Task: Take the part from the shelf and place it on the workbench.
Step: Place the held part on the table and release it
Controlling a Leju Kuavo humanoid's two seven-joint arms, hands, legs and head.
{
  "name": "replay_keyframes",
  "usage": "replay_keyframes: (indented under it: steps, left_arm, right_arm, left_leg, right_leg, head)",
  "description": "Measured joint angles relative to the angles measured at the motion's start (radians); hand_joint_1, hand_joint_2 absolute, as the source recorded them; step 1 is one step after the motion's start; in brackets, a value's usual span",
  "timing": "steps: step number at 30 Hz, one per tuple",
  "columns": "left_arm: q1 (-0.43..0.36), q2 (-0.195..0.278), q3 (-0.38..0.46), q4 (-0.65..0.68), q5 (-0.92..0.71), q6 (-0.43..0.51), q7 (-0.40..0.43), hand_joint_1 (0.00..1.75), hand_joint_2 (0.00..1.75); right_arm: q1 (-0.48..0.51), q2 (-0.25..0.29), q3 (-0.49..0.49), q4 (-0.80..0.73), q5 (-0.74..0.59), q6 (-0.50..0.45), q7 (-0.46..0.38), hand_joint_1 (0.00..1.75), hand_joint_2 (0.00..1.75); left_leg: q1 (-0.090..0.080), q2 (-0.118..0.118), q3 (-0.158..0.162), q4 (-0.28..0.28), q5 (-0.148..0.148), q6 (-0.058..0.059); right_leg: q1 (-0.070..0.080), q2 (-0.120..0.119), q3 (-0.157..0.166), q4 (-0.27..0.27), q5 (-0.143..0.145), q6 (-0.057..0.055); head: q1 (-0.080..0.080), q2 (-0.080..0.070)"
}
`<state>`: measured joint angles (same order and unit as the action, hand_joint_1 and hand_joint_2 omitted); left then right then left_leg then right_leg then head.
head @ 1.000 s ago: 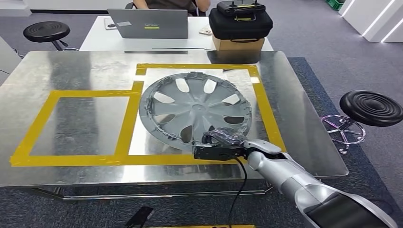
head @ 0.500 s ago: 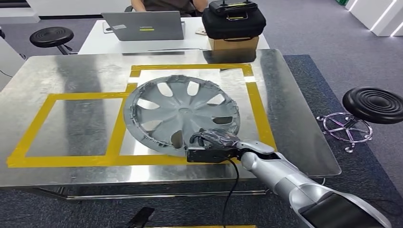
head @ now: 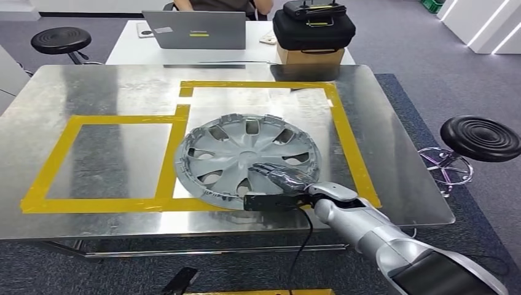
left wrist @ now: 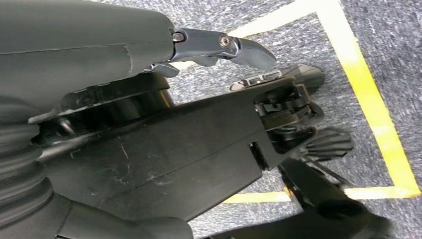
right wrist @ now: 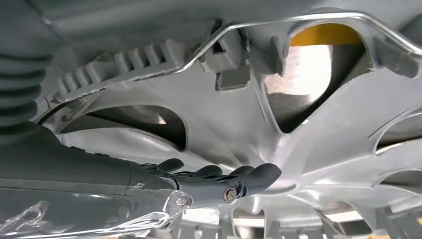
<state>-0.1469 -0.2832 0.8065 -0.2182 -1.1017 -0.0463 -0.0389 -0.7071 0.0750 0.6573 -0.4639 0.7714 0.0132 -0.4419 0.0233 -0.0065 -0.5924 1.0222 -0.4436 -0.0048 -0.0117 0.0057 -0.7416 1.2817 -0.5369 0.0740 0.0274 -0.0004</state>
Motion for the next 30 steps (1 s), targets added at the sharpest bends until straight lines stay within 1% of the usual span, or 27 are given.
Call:
replay_keyframes:
  steps: [1,2,3,4,5,6,7,9,10,11,12,14,15,16,17,18,19,20,21,22,23,25,26,27,28,29,30]
  left_arm:
    - [0.001,0.000,0.000,0.000,0.000,0.000,0.000,0.00,1.75]
    - [0.002,0.000,0.000,0.000,0.000,0.000,0.000,0.00,1.75]
    - [0.002,0.000,0.000,0.000,0.000,-0.001,0.000,0.00,1.75]
    - [0.002,0.000,0.000,0.000,0.001,-0.001,-0.001,0.00,1.75]
    - [0.002,0.000,0.000,0.000,0.001,-0.001,-0.001,0.00,1.75]
    - [0.002,0.000,0.000,0.000,0.002,-0.001,-0.001,0.00,1.75]
    - [0.002,0.000,0.000,0.000,0.004,0.000,-0.001,0.00,1.75]
    - [0.003,0.000,0.001,0.000,0.010,0.002,-0.003,0.00,1.75]
    - [0.003,0.000,0.002,0.000,0.014,0.004,-0.005,0.00,1.75]
    - [0.004,0.001,0.002,0.000,0.019,0.006,-0.007,0.00,1.75]
    - [0.005,0.002,0.003,0.000,0.023,0.008,-0.009,0.00,1.75]
    - [0.008,0.004,0.006,0.000,0.032,0.013,-0.013,0.00,1.75]
    - [0.008,0.005,0.008,0.000,0.036,0.014,-0.016,0.00,1.75]
    - [0.009,0.007,0.010,0.000,0.040,0.016,-0.018,0.00,1.75]
    - [0.011,0.008,0.013,0.000,0.043,0.016,-0.020,0.00,1.75]
    - [0.013,0.010,0.017,0.000,0.047,0.017,-0.022,0.00,1.75]
    - [0.016,0.011,0.021,0.000,0.050,0.018,-0.024,0.00,1.75]
    - [0.018,0.011,0.025,0.000,0.053,0.019,-0.025,0.00,1.75]
    - [0.020,0.010,0.027,0.000,0.055,0.022,-0.027,0.00,1.75]
    - [0.021,0.010,0.029,0.000,0.056,0.024,-0.028,0.00,1.75]
    - [0.022,0.009,0.030,0.000,0.058,0.027,-0.029,0.00,1.75]
    - [0.025,0.009,0.034,0.000,0.062,0.032,-0.033,0.00,1.75]
    - [0.026,0.009,0.037,0.000,0.064,0.035,-0.034,0.00,1.75]
    - [0.027,0.008,0.040,0.000,0.066,0.037,-0.035,0.00,1.75]
    - [0.028,0.008,0.044,0.000,0.067,0.041,-0.036,0.00,1.75]
    - [0.029,0.008,0.047,0.000,0.069,0.044,-0.038,0.00,1.75]
    - [0.031,0.008,0.051,0.000,0.072,0.047,-0.039,0.00,1.75]
  right_arm:
    - [0.000,-0.001,0.001,0.001,0.001,-0.002,0.000,0.00,0.00]
    - [0.000,-0.001,0.001,0.001,0.002,-0.003,0.001,0.00,0.00]
    - [-0.001,-0.001,0.002,0.001,0.004,-0.005,0.002,0.00,0.00]
    - [-0.003,-0.001,0.002,0.002,0.005,-0.007,0.004,0.00,0.00]
    - [-0.005,-0.001,0.003,0.001,0.007,-0.011,0.007,0.00,0.00]
    - [-0.007,-0.001,0.004,0.001,0.012,-0.017,0.012,0.00,0.00]
    - [-0.009,-0.001,0.006,0.001,0.022,-0.027,0.021,0.00,0.00]
    - [-0.017,-0.004,0.014,0.001,0.055,-0.056,0.055,0.00,0.00]
    - [-0.025,-0.007,0.018,-0.001,0.074,-0.075,0.077,0.00,0.00]
    - [-0.038,-0.012,0.021,-0.005,0.091,-0.096,0.100,0.00,0.00]
    - [-0.054,-0.018,0.023,-0.010,0.104,-0.116,0.120,0.00,0.00]
    - [-0.083,-0.032,0.024,-0.032,0.137,-0.160,0.169,0.00,0.00]
    - [-0.093,-0.040,0.024,-0.048,0.156,-0.177,0.193,0.00,0.00]
    - [-0.100,-0.049,0.025,-0.071,0.179,-0.193,0.222,0.00,0.00]
    - [-0.105,-0.059,0.025,-0.098,0.204,-0.205,0.251,0.00,0.00]
    - [-0.109,-0.070,0.025,-0.129,0.231,-0.216,0.280,0.00,0.00]
    - [-0.112,-0.080,0.024,-0.164,0.265,-0.230,0.311,0.00,0.00]
    - [-0.114,-0.089,0.021,-0.199,0.298,-0.246,0.337,0.00,0.00]
    - [-0.114,-0.098,0.017,-0.236,0.333,-0.266,0.362,0.00,0.00]
    - [-0.112,-0.105,0.011,-0.273,0.367,-0.285,0.384,0.00,0.00]
    - [-0.107,-0.111,0.003,-0.309,0.398,-0.306,0.403,0.00,0.00]
    - [-0.085,-0.118,-0.022,-0.394,0.460,-0.365,0.440,0.00,0.00]
    - [-0.071,-0.120,-0.038,-0.435,0.487,-0.398,0.456,0.00,0.00]
    - [-0.056,-0.121,-0.055,-0.478,0.512,-0.437,0.472,0.00,0.00]
    - [-0.039,-0.121,-0.073,-0.522,0.530,-0.476,0.484,0.00,0.00]
    - [-0.018,-0.121,-0.092,-0.569,0.541,-0.521,0.491,0.00,0.00]
    - [0.007,-0.120,-0.113,-0.620,0.543,-0.568,0.493,0.00,0.00]
  left_leg:
    - [-0.001,0.000,0.000,0.000,0.000,0.000]
    - [-0.002,-0.001,0.000,0.000,0.000,0.001]
    - [-0.003,-0.001,0.001,0.000,0.000,0.000]
    - [-0.003,-0.002,0.002,0.000,-0.001,-0.001]
    - [-0.005,-0.003,0.002,0.001,-0.002,-0.005]
    - [-0.006,-0.004,0.002,0.001,-0.001,-0.009]
    - [-0.007,-0.004,0.000,-0.001,0.000,-0.015]
    - [-0.006,-0.005,-0.002,-0.007,0.005,-0.028]
    - [-0.006,-0.005,-0.004,-0.005,0.004,-0.034]
    - [-0.006,-0.005,-0.012,0.010,-0.008,-0.039]
    - [-0.006,-0.004,-0.030,0.047,-0.031,-0.042]
    - [-0.007,-0.003,-0.090,0.168,-0.092,-0.046]
    - [-0.007,-0.003,-0.119,0.226,-0.112,-0.047]
    - [-0.008,-0.003,-0.137,0.258,-0.115,-0.048]
    - [-0.007,-0.003,-0.139,0.256,-0.100,-0.048]
    - [-0.007,-0.002,-0.123,0.219,-0.068,-0.048]
    - [-0.006,-0.001,-0.096,0.161,-0.030,-0.048]
    - [-0.005,0.001,-0.067,0.097,0.000,-0.048]
    - [-0.005,0.002,-0.045,0.048,0.017,-0.044]
    - [-0.005,0.003,-0.033,0.018,0.022,-0.039]
    - [-0.006,0.002,-0.030,0.007,0.018,-0.032]
    - [-0.005,0.000,-0.031,0.003,0.016,-0.017]
    - [-0.004,-0.001,-0.030,0.002,0.016,-0.011]
    - [-0.003,-0.001,-0.029,0.001,0.017,-0.006]
    - [-0.003,-0.001,-0.029,0.001,0.016,-0.002]
    - [-0.004,-0.002,-0.028,0.001,0.015,0.001]
    - [-0.004,-0.003,-0.027,0.001,0.014,0.003]
  right_leg:
    - [0.000,0.000,-0.010,0.021,0.000,-0.002]
    - [0.000,0.000,-0.001,0.004,0.018,-0.004]
    - [0.000,0.000,0.025,-0.048,0.048,-0.008]
    - [0.001,0.000,0.061,-0.118,0.077,-0.011]
    - [0.002,0.000,0.094,-0.180,0.097,-0.014]
    - [0.003,0.000,0.116,-0.223,0.108,-0.017]
    - [0.005,0.000,0.126,-0.244,0.110,-0.019]
    - [0.007,0.000,0.125,-0.249,0.114,-0.029]
    - [0.006,0.000,0.124,-0.252,0.117,-0.035]
    - [0.004,-0.001,0.124,-0.255,0.120,-0.041]
    - [0.001,-0.002,0.124,-0.258,0.123,-0.047]
    - [0.000,-0.002,0.121,-0.259,0.124,-0.053]
    - [0.001,-0.001,0.121,-0.259,0.124,-0.053]
    - [0.001,-0.001,0.120,-0.259,0.124,-0.053]
    - [0.000,-0.001,0.121,-0.258,0.124,-0.053]
    - [0.000,0.000,0.122,-0.258,0.124,-0.051]
    - [-0.001,0.000,0.122,-0.257,0.123,-0.048]
    - [0.001,0.001,0.120,-0.253,0.121,-0.043]
    - [0.003,0.002,0.117,-0.250,0.120,-0.037]
    - [0.005,0.002,0.113,-0.247,0.119,-0.031]
    - [0.007,0.002,0.111,-0.246,0.119,-0.026]
    - [0.005,0.001,0.110,-0.248,0.116,-0.017]
    - [0.004,0.000,0.104,-0.236,0.106,-0.013]
    - [0.003,0.000,0.090,-0.205,0.086,-0.010]
    - [0.003,0.000,0.065,-0.152,0.057,-0.007]
    - [0.003,0.000,0.034,-0.085,0.025,-0.006]
    - [0.003,0.000,0.003,-0.021,0.001,-0.005]
  head:
    - [0.000,0.000]
    - [0.000,0.000]
    - [0.000,0.000]
    - [0.000,0.000]
    - [0.000,0.000]
    - [0.000,0.000]
    - [-0.001,0.000]
    - [-0.001,0.000]
    - [-0.001,0.000]
    - [-0.002,0.000]
    - [-0.002,0.000]
    - [-0.004,0.000]
    - [-0.004,0.000]
    - [-0.004,0.000]
    - [-0.004,0.000]
    - [-0.004,0.000]
    - [-0.004,0.000]
    - [-0.005,0.000]
    - [-0.005,0.000]
    - [-0.005,0.000]
    - [-0.005,0.000]
    - [-0.003,0.000]
    - [-0.002,0.000]
    - [0.000,0.000]
    - [0.002,0.000]
    - [0.004,0.000]
    - [0.005,0.000]
